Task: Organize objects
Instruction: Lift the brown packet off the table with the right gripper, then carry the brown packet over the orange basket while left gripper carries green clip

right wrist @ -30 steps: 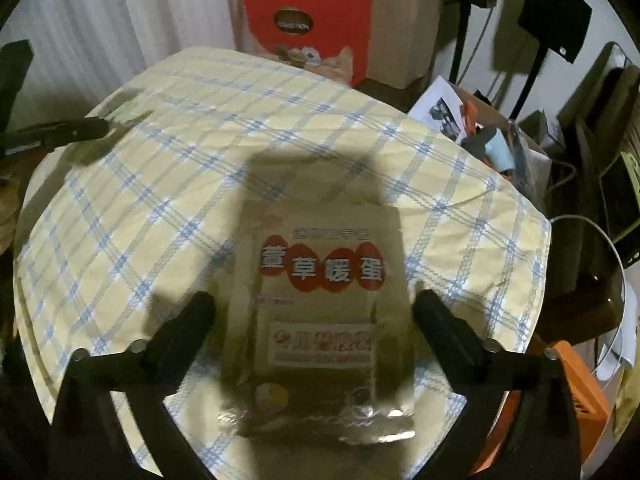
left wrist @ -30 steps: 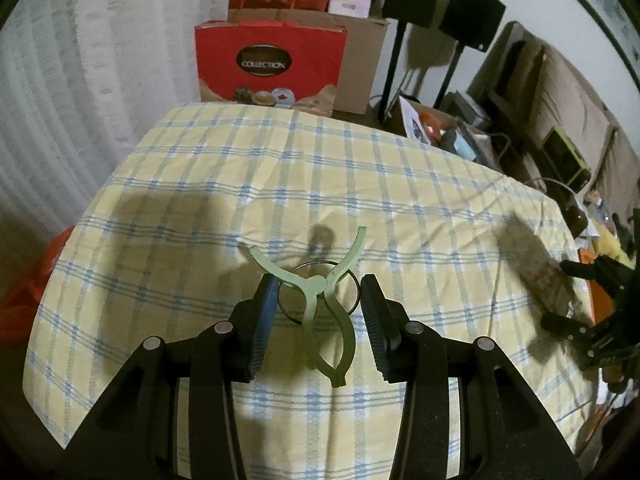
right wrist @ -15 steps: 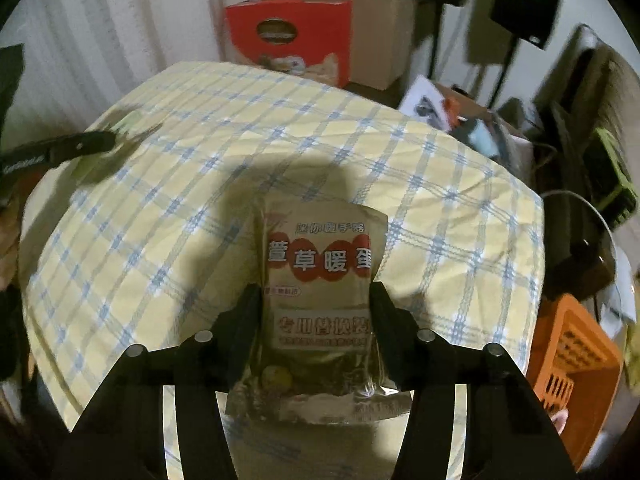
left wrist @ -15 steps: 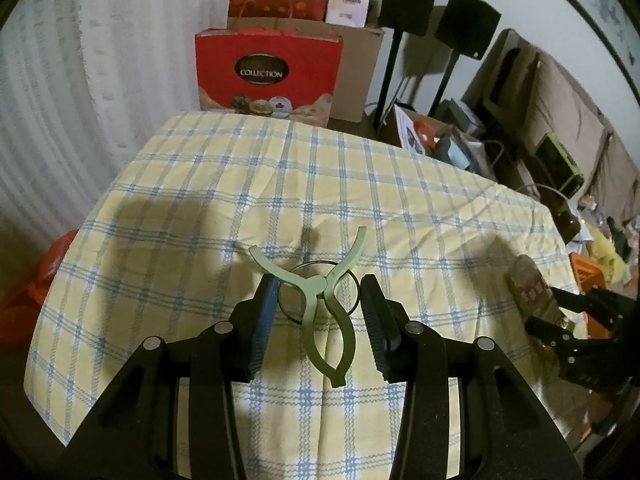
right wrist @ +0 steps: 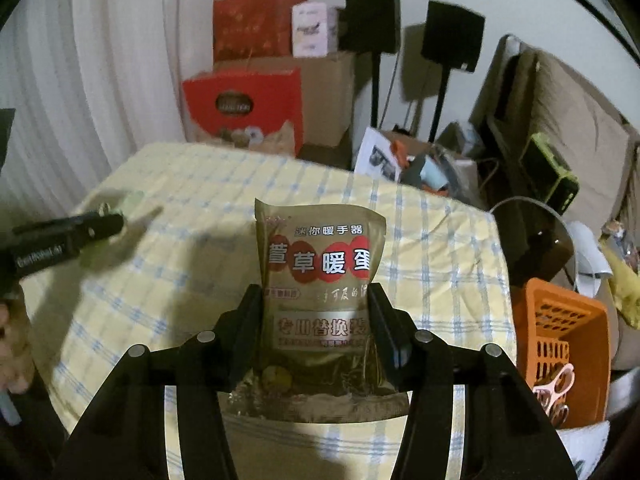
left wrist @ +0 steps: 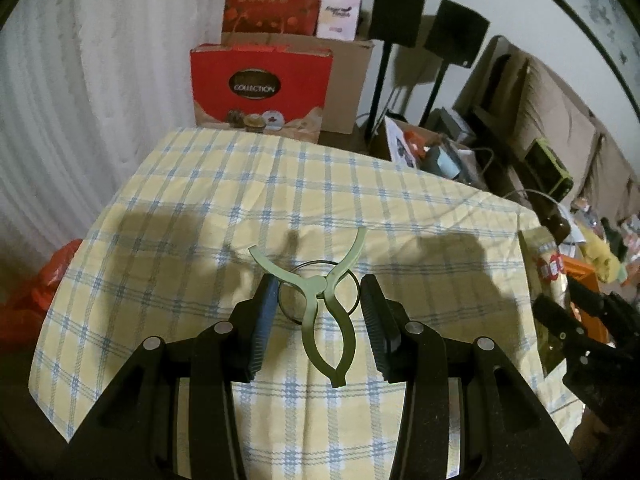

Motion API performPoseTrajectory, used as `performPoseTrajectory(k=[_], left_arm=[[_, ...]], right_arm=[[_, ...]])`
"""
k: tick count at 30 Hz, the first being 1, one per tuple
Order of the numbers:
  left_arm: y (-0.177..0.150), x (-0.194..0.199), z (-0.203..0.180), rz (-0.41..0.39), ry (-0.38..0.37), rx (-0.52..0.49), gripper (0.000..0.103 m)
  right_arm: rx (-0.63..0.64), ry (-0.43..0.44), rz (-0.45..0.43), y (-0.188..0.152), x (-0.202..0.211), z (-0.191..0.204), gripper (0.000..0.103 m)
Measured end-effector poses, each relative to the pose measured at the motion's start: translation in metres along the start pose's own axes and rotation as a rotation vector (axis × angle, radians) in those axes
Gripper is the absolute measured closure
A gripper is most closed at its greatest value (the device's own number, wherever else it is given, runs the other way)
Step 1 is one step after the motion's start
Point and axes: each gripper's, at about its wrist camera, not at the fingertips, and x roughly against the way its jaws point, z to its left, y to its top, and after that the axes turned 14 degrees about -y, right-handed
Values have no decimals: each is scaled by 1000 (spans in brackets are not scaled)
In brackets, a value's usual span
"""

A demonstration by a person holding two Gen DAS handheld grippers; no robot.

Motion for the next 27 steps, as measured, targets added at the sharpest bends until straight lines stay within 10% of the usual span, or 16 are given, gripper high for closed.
performPoseTrajectory(k=[20, 24, 27], left_arm=[[-3, 18, -60, -42, -93, -93, 64], [-3, 19, -62, -15, -335, -58, 64], [-2, 21, -69, -25, -319, -77, 64]], right_arm=[[-79, -2, -86, 2, 70, -30, 50], [-142, 5, -87, -8, 77, -51, 50], [-203, 5, -86, -17, 81, -71, 50]])
